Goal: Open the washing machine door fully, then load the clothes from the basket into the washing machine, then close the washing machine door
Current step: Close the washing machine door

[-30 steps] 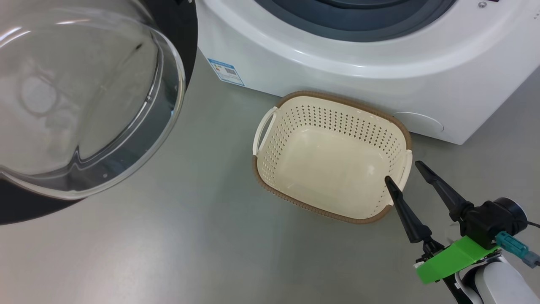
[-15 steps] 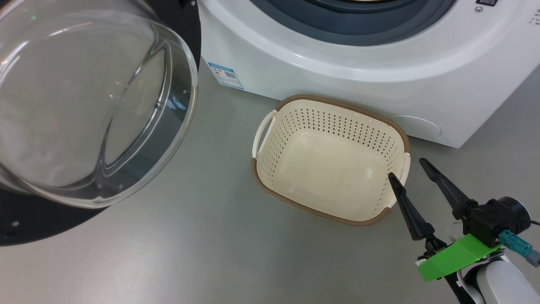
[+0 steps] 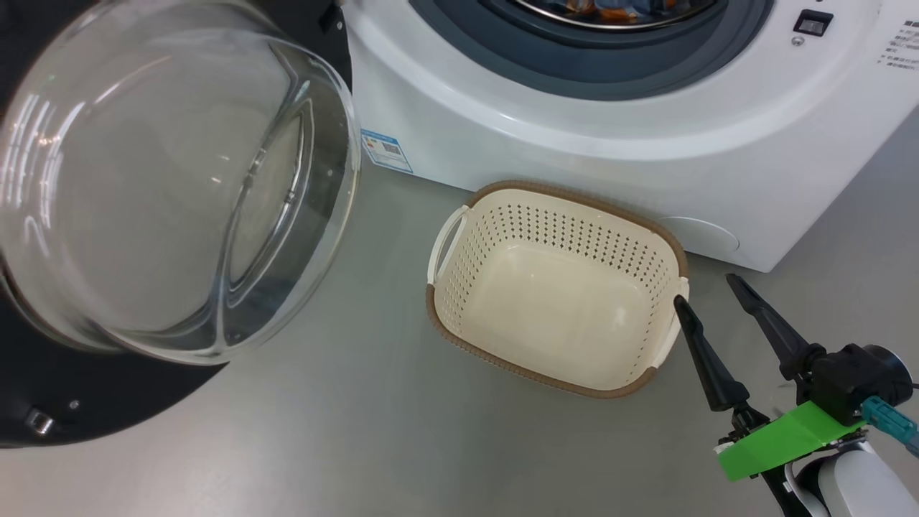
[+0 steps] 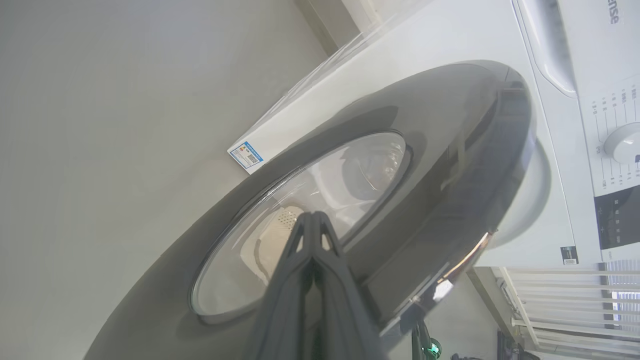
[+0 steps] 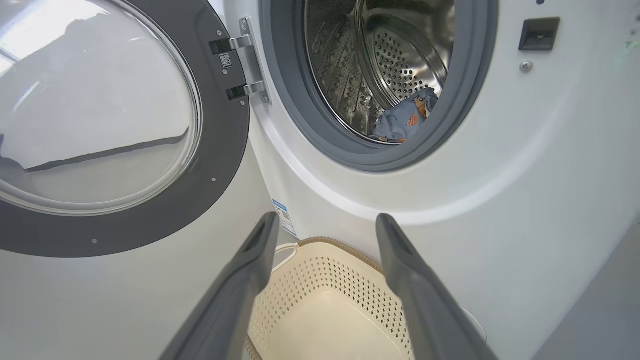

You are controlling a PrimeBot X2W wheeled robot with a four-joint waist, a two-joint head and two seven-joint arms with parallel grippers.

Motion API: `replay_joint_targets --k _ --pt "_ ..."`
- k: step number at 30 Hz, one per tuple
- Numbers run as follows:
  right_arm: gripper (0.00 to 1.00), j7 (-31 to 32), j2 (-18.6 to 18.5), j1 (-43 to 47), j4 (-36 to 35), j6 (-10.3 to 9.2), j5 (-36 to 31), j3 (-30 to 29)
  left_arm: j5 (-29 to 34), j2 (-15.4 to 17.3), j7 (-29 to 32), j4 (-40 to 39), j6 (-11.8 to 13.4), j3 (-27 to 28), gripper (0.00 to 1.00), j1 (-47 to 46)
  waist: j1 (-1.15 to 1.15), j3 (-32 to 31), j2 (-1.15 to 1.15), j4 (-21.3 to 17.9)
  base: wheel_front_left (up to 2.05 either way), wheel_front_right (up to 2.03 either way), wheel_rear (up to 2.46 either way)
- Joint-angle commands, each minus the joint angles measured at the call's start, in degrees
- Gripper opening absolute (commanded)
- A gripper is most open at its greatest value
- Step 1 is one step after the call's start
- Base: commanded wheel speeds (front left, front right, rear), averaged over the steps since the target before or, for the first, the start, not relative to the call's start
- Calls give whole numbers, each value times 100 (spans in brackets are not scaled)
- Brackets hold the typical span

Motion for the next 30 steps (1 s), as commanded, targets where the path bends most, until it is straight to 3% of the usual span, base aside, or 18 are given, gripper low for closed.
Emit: replay_joint_targets --k 1,30 --pt "100 -27 12 96 -133 9 -59 70 -81 321 114 -263 -57 136 0 79 0 -52 0 -11 0 0 0" --pt "100 -27 242 552 -172 9 -73 -350 -360 -187 734 -2607 -59 -211 0 728 0 -647 0 -311 0 0 0"
